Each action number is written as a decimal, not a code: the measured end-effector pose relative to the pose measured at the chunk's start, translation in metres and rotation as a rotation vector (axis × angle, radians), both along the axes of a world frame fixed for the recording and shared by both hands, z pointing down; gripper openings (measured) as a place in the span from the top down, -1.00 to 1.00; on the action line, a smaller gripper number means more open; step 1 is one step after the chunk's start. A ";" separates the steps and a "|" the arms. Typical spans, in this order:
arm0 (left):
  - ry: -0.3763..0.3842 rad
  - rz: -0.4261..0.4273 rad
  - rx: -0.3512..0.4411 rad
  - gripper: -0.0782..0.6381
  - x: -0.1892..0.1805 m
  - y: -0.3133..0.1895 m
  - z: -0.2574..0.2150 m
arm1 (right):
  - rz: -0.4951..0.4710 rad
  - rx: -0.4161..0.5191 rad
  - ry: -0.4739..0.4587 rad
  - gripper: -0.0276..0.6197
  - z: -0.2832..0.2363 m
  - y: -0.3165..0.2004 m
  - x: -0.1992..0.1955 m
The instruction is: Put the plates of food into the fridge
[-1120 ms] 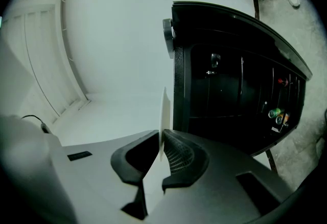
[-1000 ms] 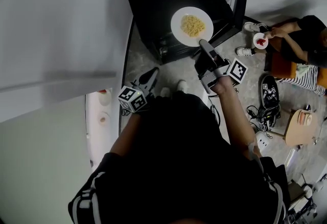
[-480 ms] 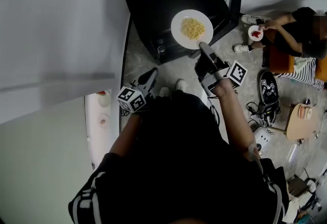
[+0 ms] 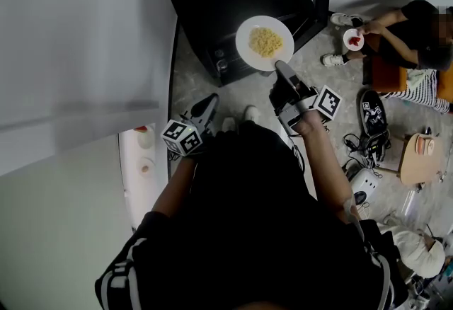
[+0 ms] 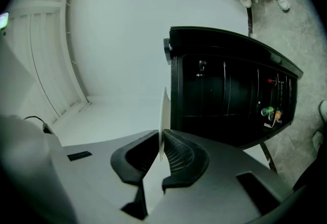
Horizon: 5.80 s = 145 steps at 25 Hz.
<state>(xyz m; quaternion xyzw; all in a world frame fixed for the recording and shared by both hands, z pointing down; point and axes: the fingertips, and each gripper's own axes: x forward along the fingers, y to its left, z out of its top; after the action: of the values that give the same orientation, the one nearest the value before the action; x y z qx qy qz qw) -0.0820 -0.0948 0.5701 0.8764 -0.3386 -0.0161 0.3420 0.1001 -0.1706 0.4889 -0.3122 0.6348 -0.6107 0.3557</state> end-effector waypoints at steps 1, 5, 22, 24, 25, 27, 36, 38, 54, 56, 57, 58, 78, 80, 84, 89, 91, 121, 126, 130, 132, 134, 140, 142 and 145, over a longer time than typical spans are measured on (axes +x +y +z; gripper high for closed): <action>0.000 0.002 0.001 0.72 -0.001 0.001 -0.001 | 0.001 0.001 0.001 0.77 -0.001 0.002 0.000; 0.002 0.005 0.015 0.72 -0.003 0.032 0.002 | 0.003 0.018 0.002 0.77 0.000 0.038 -0.002; -0.003 0.016 0.024 0.72 -0.005 0.048 0.009 | 0.000 -0.016 0.018 0.77 0.030 0.068 0.000; -0.004 0.013 0.022 0.72 -0.006 0.048 0.009 | -0.001 -0.021 0.020 0.77 0.033 0.069 0.001; -0.005 0.011 0.022 0.72 -0.006 0.048 0.009 | -0.002 -0.023 0.020 0.77 0.034 0.069 0.001; -0.006 0.010 0.023 0.72 -0.006 0.048 0.006 | -0.005 -0.029 0.020 0.77 0.036 0.069 0.001; -0.016 0.001 0.033 0.72 -0.007 0.052 -0.003 | -0.029 -0.038 0.027 0.77 0.043 0.070 0.002; -0.017 -0.005 0.032 0.72 -0.007 0.054 -0.004 | -0.036 -0.038 0.030 0.77 0.046 0.070 0.003; -0.040 -0.060 0.025 0.72 -0.013 0.040 -0.004 | -0.082 -0.083 0.034 0.77 0.093 0.048 0.005; -0.041 -0.069 0.025 0.72 -0.015 0.038 -0.005 | -0.089 -0.091 0.034 0.77 0.100 0.045 0.004; -0.042 -0.073 0.025 0.72 -0.015 0.037 -0.006 | -0.092 -0.093 0.034 0.77 0.103 0.042 0.003; -0.043 -0.078 0.024 0.72 -0.015 0.036 -0.006 | -0.096 -0.093 0.034 0.77 0.105 0.041 0.003; -0.053 -0.118 0.011 0.72 -0.014 0.024 -0.002 | -0.104 -0.137 0.053 0.77 0.141 0.013 0.007; -0.050 -0.123 0.011 0.72 -0.012 0.023 -0.004 | -0.105 -0.142 0.057 0.77 0.144 0.011 0.007; -0.054 -0.128 0.008 0.72 -0.011 0.024 -0.002 | -0.118 -0.149 0.050 0.77 0.146 0.008 0.002; -0.058 -0.138 0.004 0.72 -0.015 0.026 -0.003 | -0.121 -0.155 0.060 0.77 0.150 0.002 -0.001; -0.058 -0.142 0.003 0.72 -0.016 0.025 -0.002 | -0.120 -0.157 0.067 0.77 0.152 -0.001 -0.001; -0.071 -0.197 -0.007 0.72 -0.027 0.015 -0.001 | -0.140 -0.190 0.096 0.79 0.168 -0.041 -0.012; -0.072 -0.208 -0.011 0.72 -0.028 0.012 0.000 | -0.152 -0.187 0.101 0.79 0.169 -0.049 -0.016; -0.067 -0.219 -0.015 0.72 -0.029 0.011 0.001 | -0.157 -0.182 0.094 0.79 0.168 -0.053 -0.018; -0.066 -0.224 -0.015 0.72 -0.030 0.010 0.002 | -0.154 -0.180 0.077 0.79 0.167 -0.056 -0.018; -0.065 -0.227 -0.015 0.72 -0.030 0.009 0.003 | -0.147 -0.181 0.064 0.79 0.168 -0.058 -0.019; -0.063 -0.224 -0.016 0.72 -0.032 0.007 0.004 | -0.150 -0.174 0.070 0.79 0.167 -0.058 -0.020; -0.061 -0.219 -0.015 0.72 -0.031 0.006 0.004 | -0.149 -0.168 0.074 0.79 0.166 -0.057 -0.018; -0.058 -0.206 -0.012 0.72 -0.029 0.005 0.004 | -0.137 -0.152 0.082 0.79 0.165 -0.055 -0.013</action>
<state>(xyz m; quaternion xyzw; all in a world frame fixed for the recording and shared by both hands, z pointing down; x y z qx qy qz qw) -0.1108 -0.0895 0.5741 0.8351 -0.4367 -0.0237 0.3337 0.0869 -0.2254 0.6538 -0.3186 0.6206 -0.6667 0.2623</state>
